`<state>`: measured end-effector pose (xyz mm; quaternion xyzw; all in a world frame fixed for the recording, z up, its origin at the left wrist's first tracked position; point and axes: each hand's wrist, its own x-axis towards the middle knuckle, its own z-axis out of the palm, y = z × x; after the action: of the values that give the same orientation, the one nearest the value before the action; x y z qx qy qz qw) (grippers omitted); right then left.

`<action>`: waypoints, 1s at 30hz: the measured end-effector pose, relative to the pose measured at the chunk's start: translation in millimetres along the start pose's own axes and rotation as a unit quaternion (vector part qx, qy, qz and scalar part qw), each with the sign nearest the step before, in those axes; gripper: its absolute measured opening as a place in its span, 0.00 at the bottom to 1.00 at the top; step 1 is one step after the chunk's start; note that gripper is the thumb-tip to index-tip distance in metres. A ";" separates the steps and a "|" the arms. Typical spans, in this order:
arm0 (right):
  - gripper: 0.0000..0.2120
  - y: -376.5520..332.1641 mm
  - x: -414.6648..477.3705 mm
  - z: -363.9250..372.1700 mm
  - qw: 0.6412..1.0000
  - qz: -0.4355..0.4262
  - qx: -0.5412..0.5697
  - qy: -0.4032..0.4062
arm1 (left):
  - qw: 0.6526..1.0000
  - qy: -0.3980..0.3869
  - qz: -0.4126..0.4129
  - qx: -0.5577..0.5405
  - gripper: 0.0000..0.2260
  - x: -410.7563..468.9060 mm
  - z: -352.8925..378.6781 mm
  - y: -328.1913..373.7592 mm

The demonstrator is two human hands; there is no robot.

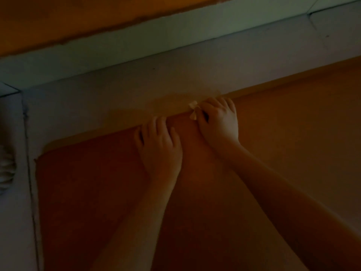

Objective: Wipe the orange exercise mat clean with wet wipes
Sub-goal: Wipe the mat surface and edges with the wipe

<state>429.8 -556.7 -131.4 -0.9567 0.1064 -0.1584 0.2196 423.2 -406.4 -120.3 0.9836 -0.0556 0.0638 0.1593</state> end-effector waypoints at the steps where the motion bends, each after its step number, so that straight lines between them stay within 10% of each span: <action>1: 0.14 -1.0 -1.3 0.9 1.000 0.002 -0.005 0.005 | 1.000 0.007 -0.008 0.009 0.15 0.1 5.7 6.0; 8: 0.14 13.6 4.3 -10.5 0.999 -0.033 -0.025 -0.009 | 1.000 0.009 -0.004 0.024 0.16 -2.5 11.0 3.1; 16: 0.09 60.0 11.8 -38.6 0.986 0.134 -0.072 0.066 | 0.999 0.003 0.003 0.037 0.17 -2.7 10.3 6.7; 23: 0.11 73.2 12.1 -45.1 0.997 -0.070 -0.032 -0.007 | 0.998 -0.010 0.036 0.045 0.18 -5.5 7.9 7.6; 30: 0.12 117.2 15.8 -58.0 0.995 0.051 -0.065 0.051 | 0.998 -0.041 0.042 0.029 0.19 -4.3 5.5 9.2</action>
<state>408.5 -686.7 -131.0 -0.9532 0.1757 -0.1879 0.1587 418.4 -416.5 -123.3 0.9864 -0.1017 0.0320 0.1255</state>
